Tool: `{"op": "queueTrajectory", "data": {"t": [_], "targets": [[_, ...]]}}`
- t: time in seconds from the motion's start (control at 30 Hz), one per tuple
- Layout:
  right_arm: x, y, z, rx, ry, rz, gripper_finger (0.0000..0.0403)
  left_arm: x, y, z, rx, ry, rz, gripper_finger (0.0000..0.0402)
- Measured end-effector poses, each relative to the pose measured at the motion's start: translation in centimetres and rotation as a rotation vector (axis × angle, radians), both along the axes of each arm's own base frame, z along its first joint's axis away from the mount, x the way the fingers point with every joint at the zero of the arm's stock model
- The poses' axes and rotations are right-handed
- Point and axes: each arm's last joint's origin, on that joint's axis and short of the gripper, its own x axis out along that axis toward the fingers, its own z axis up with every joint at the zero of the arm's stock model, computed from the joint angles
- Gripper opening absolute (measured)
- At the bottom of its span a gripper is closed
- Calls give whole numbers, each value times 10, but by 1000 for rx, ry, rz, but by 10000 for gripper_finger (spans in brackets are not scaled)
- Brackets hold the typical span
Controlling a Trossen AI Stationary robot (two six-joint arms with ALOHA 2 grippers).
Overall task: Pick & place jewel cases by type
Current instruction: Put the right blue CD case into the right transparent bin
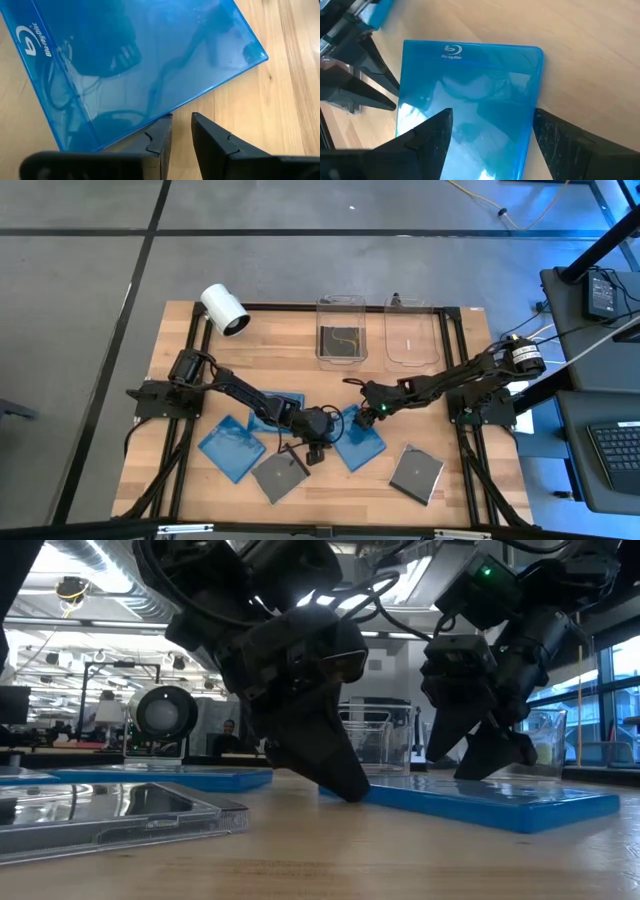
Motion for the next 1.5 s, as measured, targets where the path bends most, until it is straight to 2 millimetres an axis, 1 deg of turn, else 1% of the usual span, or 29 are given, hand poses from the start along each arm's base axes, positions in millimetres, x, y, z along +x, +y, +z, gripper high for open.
{"op": "queueTrajectory", "data": {"t": [0.17, 0.27, 0.63, 0.83, 0.97, 1.13, 1.3, 1.5], "targets": [[-5, -1, -1, -30, 78, -11, 273, 2, 0, 2, 2, -31, 12, 61], [-5, -1, -2, -47, 85, -17, 273, 3, 0, 3, 31, -61, -9, 54], [-5, -1, -2, -68, 76, -6, 273, 4, 0, 3, 254, -131, -236, 30], [-5, -1, -2, -54, 63, 2, 273, 5, 1, 3, 408, -167, -382, 27], [-4, 0, -1, -33, 42, 13, 273, 5, 1, 3, 463, -171, -400, 28], [-2, 0, -1, -26, 27, 16, 274, 5, 1, 3, 468, -170, -398, 19], [-3, -1, -1, -15, 50, -7, 274, 5, -2, 4, 492, -179, -405, 7], [-4, -1, -1, -18, 62, -11, 274, 4, -8, 4, 647, -183, -445, 5]]}}
